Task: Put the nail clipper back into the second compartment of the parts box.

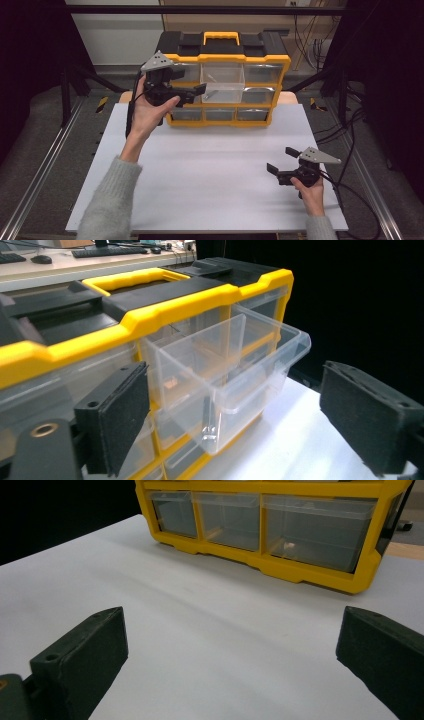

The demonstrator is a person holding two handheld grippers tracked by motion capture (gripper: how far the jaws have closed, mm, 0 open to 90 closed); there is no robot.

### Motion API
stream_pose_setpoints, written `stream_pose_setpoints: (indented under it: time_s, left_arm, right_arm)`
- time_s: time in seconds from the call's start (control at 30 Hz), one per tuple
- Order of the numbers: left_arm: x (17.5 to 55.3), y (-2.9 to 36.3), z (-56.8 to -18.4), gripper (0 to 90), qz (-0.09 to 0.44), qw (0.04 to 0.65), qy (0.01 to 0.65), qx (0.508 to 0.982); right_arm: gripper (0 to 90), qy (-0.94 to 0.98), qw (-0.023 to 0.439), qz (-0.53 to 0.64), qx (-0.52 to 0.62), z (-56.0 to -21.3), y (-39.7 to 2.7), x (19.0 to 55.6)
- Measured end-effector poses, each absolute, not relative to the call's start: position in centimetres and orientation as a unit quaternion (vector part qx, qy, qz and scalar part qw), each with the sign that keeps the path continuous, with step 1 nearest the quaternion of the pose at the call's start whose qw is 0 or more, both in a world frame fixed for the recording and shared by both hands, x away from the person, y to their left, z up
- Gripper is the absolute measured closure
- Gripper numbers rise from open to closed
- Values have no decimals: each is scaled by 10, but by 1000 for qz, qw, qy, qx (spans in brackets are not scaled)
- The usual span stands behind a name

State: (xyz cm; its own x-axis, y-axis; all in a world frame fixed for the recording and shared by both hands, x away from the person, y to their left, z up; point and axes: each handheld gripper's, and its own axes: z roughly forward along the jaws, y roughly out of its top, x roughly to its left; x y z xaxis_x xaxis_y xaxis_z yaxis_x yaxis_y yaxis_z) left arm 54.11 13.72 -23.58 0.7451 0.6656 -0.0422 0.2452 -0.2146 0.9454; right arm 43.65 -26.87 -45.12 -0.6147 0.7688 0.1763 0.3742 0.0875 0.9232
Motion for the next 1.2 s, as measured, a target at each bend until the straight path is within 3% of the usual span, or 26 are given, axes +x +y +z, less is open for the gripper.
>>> stream_pose_setpoints:
  time_s: [0.53,1.2]
  left_arm:
    - [508,180,-271,14,182,576,304,737]
    - [476,214,-361,9,165,558,333,742]
  right_arm:
    - [8,714,182,544,400,-451,-269,437]
    - [8,714,182,544,402,-452,-268,436]
